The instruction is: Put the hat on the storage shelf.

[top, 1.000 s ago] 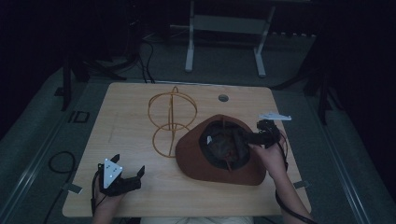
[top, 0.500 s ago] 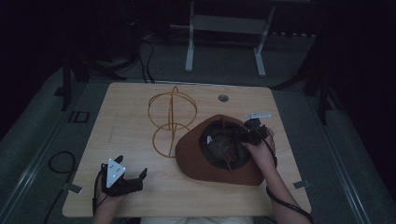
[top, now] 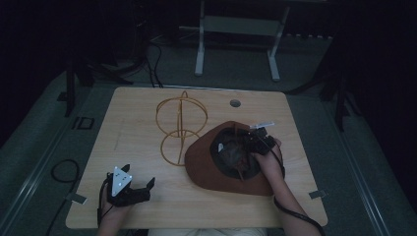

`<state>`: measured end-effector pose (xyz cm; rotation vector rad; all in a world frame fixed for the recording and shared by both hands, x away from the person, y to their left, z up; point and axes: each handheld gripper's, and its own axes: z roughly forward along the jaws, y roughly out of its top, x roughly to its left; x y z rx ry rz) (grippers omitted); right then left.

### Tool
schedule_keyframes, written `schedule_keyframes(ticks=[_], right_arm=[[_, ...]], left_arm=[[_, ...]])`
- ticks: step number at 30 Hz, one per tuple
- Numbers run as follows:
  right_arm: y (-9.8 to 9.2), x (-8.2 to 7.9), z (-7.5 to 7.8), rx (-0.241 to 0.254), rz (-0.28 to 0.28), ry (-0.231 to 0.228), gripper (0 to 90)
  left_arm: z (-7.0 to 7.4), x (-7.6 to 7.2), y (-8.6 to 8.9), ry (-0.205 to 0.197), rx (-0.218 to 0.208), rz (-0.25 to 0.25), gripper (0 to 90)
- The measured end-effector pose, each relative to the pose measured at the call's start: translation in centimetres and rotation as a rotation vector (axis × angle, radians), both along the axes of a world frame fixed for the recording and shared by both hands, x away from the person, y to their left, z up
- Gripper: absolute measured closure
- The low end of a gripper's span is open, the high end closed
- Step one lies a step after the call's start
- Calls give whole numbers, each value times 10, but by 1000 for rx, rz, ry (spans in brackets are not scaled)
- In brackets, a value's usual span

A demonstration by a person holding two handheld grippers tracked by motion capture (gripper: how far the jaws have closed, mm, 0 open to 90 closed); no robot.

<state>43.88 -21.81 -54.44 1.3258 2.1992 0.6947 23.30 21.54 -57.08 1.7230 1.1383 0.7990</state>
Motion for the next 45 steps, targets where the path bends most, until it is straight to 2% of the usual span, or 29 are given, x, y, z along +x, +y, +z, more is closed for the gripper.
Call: schedule_keyframes(ticks=[4, 6, 9, 11, 13, 18, 24, 28, 31, 34, 38, 39, 41, 45], right_arm=[[4, -2, -2, -83, 18, -30, 552], [6, -3, -2, -128, 22, -51, 664], [5, -3, -1, -138, 10, -63, 766], [4, -4, 0, -121, -3, -61, 812], [1, -6, 2, -93, -16, -69, 827], [-5, -13, 9, -26, -38, -111, 835], [-12, -18, 21, 9, -39, -146, 837], [-20, -25, 30, 75, -50, -175, 839], [-26, -30, 40, 118, -55, -182, 838], [-29, -34, 50, 135, -48, -198, 839], [-34, -41, 67, 181, -42, -230, 839], [-34, -41, 67, 181, -42, -230, 839], [-38, -47, 81, 211, -36, -265, 839], [-42, -54, 97, 235, -29, -311, 838]], left_arm=[[-1, 1, 2, 7, -12, 2, 18], [-1, 1, 2, 8, -15, 6, 18], [-1, 1, 2, 12, -13, 9, 18], [-2, 2, 2, 20, 2, 26, 31], [-3, 3, 2, 28, -5, 25, 35], [-2, 2, 4, 25, -20, 29, 35], [-1, 2, 2, 22, -7, 27, 36], [-1, 2, 2, 26, -6, 26, 36], [-1, 2, 3, 20, -9, 27, 36], [0, 2, 3, 16, 0, 37, 48], [0, 3, 3, 19, -7, 42, 48], [0, 3, 3, 19, -7, 42, 48], [1, 3, 3, 21, -7, 41, 49], [1, 3, 1, 29, -9, 41, 52]])
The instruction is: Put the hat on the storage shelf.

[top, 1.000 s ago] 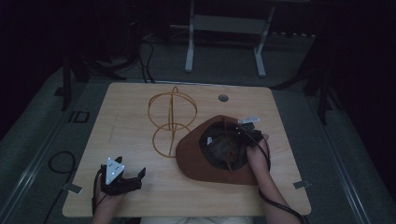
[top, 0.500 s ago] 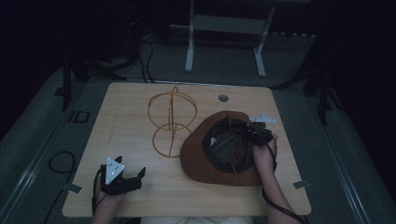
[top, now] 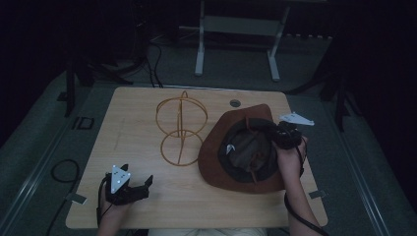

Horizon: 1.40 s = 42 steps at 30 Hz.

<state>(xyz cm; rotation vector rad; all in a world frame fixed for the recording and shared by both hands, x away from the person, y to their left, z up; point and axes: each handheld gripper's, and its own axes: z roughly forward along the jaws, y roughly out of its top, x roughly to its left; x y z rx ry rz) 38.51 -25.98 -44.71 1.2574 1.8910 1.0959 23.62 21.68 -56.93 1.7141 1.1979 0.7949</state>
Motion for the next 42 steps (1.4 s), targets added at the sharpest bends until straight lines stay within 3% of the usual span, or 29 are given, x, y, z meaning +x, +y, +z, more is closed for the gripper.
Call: schedule_keyframes(ticks=[4, 11, 20, 26, 29, 36, 42], right_arm=[[-4, -5, 13, 15, 1, -32, 838], [-13, -14, 36, 44, -6, -80, 838], [-18, -29, 62, 54, 5, -142, 838], [-19, -30, 62, 53, 5, -140, 838], [-20, -30, 59, 56, 5, -138, 838], [-23, -32, 56, 69, 5, -137, 837], [-23, -33, 53, 81, 13, -130, 837]], left_arm=[[4, -1, -3, -2, -6, -9, 52], [11, -1, -11, 28, 9, -38, 64], [74, -8, -23, -66, -8, -87, 64], [117, 0, -37, -119, -50, -136, 64], [132, 8, -48, -146, -47, -166, 64], [152, 25, -72, -175, -34, -219, 64], [165, 40, -105, -182, -16, -281, 65]])
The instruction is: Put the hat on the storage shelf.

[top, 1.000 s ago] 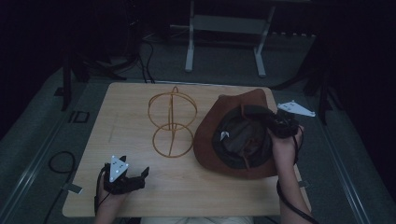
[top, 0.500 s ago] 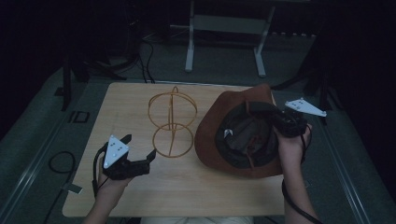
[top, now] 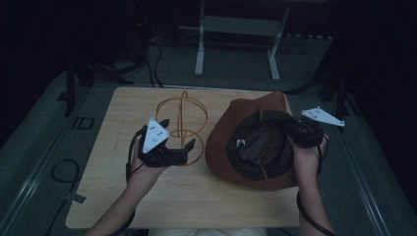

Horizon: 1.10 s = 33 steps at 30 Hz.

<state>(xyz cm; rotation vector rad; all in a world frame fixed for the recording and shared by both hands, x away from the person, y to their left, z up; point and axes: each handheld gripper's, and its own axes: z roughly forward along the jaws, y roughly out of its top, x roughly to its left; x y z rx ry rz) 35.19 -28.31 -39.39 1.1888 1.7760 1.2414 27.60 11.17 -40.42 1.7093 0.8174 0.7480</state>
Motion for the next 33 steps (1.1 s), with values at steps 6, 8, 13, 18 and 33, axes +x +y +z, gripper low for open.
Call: schedule_keyframes(ticks=[6, 8, 13, 18, 33], right_arm=[[2, -1, 1, -4, 8, -1, 837], [2, -1, 1, -3, 9, -4, 837], [3, -4, 1, -1, 14, -8, 837], [2, -5, 1, -4, 16, -5, 837], [-6, -9, 2, 6, 13, -4, 836]], left_arm=[[0, 15, -31, 27, 20, -64, 65], [1, 19, -39, 33, 30, -78, 65], [2, 30, -66, 38, 47, -107, 65], [5, 40, -87, 40, 54, -137, 65], [0, 69, -153, 71, 145, -131, 119]])
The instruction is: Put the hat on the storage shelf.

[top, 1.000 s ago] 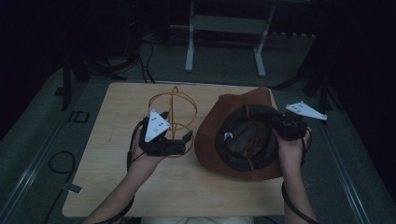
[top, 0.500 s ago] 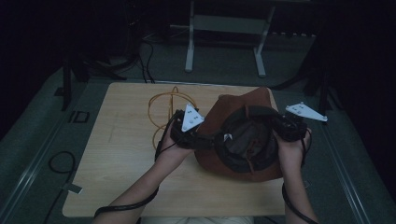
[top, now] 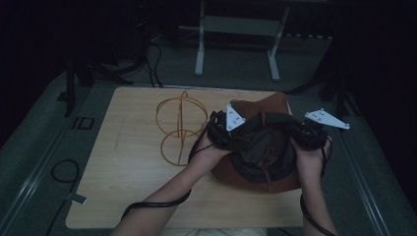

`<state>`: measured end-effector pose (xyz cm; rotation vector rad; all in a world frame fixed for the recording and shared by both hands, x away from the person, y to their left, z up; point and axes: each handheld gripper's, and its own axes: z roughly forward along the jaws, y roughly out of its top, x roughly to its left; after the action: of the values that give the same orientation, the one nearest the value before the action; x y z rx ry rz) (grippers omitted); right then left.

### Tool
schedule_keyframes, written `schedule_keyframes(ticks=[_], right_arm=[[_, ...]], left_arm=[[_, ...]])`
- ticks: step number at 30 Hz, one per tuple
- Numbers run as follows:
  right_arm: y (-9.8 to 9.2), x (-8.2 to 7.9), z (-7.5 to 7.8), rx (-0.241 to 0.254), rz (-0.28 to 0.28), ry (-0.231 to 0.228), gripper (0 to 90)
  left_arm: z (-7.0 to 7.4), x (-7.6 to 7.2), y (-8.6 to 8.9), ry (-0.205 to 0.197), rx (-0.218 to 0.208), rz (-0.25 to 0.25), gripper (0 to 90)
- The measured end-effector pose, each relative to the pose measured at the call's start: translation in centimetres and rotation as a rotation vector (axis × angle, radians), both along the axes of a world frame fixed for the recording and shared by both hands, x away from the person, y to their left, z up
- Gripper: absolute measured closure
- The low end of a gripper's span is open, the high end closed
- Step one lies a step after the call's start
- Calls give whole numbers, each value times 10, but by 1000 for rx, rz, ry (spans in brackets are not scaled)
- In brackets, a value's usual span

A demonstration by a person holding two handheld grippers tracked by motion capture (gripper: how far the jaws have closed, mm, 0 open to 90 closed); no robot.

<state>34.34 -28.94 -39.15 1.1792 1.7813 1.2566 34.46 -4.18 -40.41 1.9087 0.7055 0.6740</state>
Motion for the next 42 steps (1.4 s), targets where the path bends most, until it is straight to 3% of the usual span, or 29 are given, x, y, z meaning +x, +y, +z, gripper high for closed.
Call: schedule_keyframes(ticks=[6, 9, 14, 18, 20, 23, 32, 34, 42], right_arm=[[-1, -4, 2, 6, 6, -12, 836], [0, -6, 2, 11, 1, -18, 835], [2, -9, 0, 6, -3, -23, 834], [3, -11, -2, 6, -6, -22, 834], [5, -12, -5, 3, -1, -17, 833], [9, -14, -8, 0, 5, -11, 825], [10, -24, -12, 24, 5, -24, 757], [12, -27, -13, 6, -5, -34, 732], [7, -38, -13, 36, 33, -34, 565]], left_arm=[[-4, 7, -11, 15, 24, 60, 180], [-8, 11, -14, 33, 37, 74, 262], [-13, 16, -15, 37, 47, 110, 435], [-15, 18, -14, 28, 49, 124, 634], [-15, 19, -12, 24, 31, 137, 726], [-13, 24, -9, 55, -25, 133, 836], [-1, 21, -11, -24, 13, 147, 860], [1, 20, -11, -42, 9, 148, 862], [12, 17, -9, -89, -13, 154, 864]])
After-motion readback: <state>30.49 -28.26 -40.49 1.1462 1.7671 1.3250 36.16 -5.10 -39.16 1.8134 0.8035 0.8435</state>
